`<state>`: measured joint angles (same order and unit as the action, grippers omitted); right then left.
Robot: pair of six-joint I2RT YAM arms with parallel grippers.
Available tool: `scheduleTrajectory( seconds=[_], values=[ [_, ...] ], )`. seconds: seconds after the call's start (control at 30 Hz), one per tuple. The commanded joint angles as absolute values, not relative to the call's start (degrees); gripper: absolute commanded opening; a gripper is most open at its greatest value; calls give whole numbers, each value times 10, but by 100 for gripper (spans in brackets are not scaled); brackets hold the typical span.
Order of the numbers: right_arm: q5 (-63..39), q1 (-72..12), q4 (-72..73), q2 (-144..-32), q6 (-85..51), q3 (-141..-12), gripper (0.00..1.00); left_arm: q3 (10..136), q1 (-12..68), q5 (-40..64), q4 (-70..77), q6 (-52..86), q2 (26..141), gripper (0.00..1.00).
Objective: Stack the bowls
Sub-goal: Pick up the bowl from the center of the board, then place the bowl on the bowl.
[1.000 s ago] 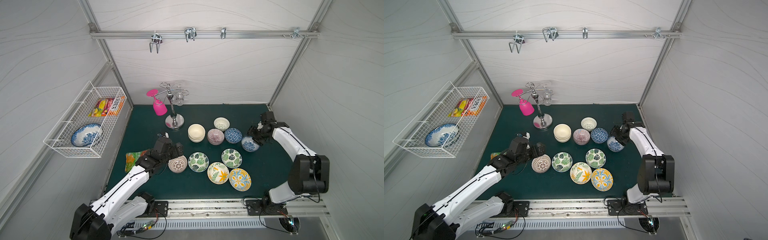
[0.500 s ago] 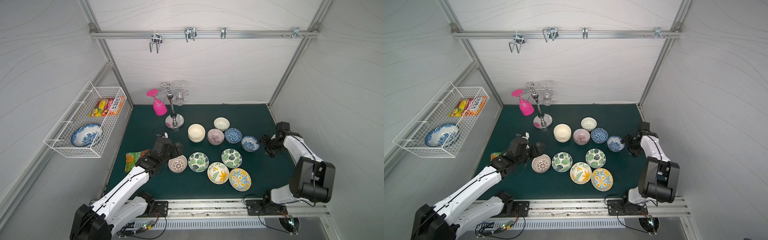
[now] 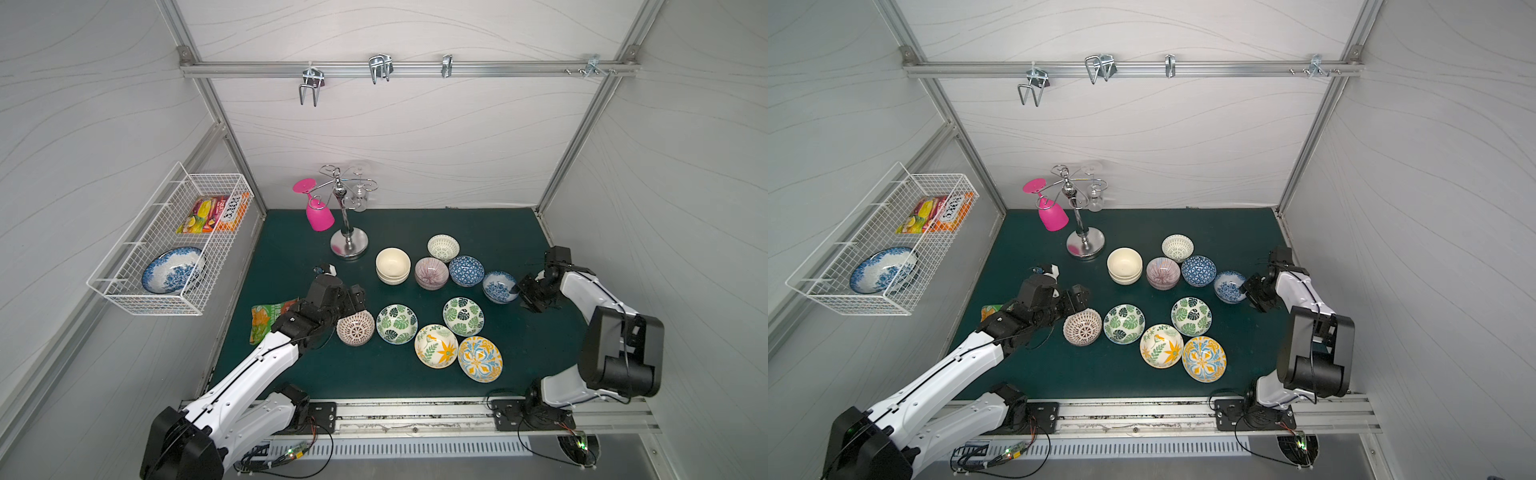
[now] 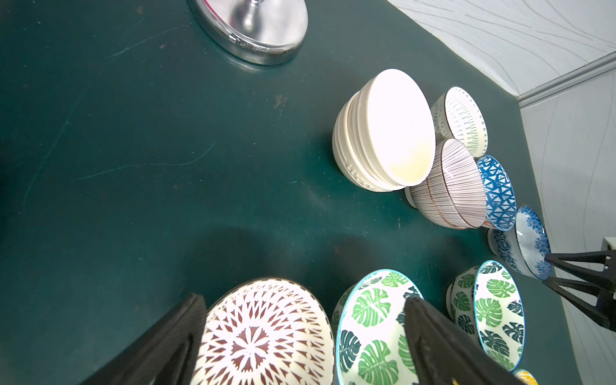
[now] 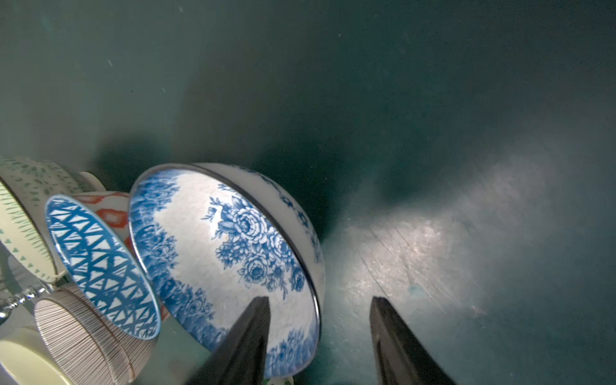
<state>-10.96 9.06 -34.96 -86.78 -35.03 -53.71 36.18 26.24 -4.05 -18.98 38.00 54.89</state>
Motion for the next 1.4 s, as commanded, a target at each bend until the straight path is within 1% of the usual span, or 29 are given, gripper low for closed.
scheduleTrajectory(
  seconds=[0.0, 0.13, 0.4, 0.53, 0.77, 0.93, 1.07, 1.17, 1.23, 1.37],
  values=[
    [-94, 82, -340, -883, -350, -532, 47, 377, 259, -38, -172, 378, 553, 97],
    [-89, 78, -340, -889, -350, -532, 36, 377, 259, -38, -173, 378, 554, 98],
    [-65, 79, -366, -866, -341, -541, 8, 379, 259, -38, -174, 378, 557, 100],
    [-65, 87, -377, -847, -339, -542, 1, 379, 259, -39, -175, 379, 556, 99],
    [-82, 95, -401, -801, -335, -553, 0, 378, 259, -40, -175, 379, 555, 99],
    [-86, 77, -420, -767, -337, -582, 0, 379, 259, -38, -175, 379, 557, 99],
    [-58, 15, -430, -760, -339, -636, 0, 381, 259, -37, -174, 377, 559, 100],
    [-33, -51, -441, -791, -337, -686, 0, 381, 259, -35, -174, 377, 561, 100],
    [-28, -80, -444, -820, -336, -717, 0, 381, 259, -34, -174, 376, 561, 100],
    [-30, -104, -438, -872, -335, -751, 0, 380, 259, -33, -173, 376, 560, 100]
  ],
)
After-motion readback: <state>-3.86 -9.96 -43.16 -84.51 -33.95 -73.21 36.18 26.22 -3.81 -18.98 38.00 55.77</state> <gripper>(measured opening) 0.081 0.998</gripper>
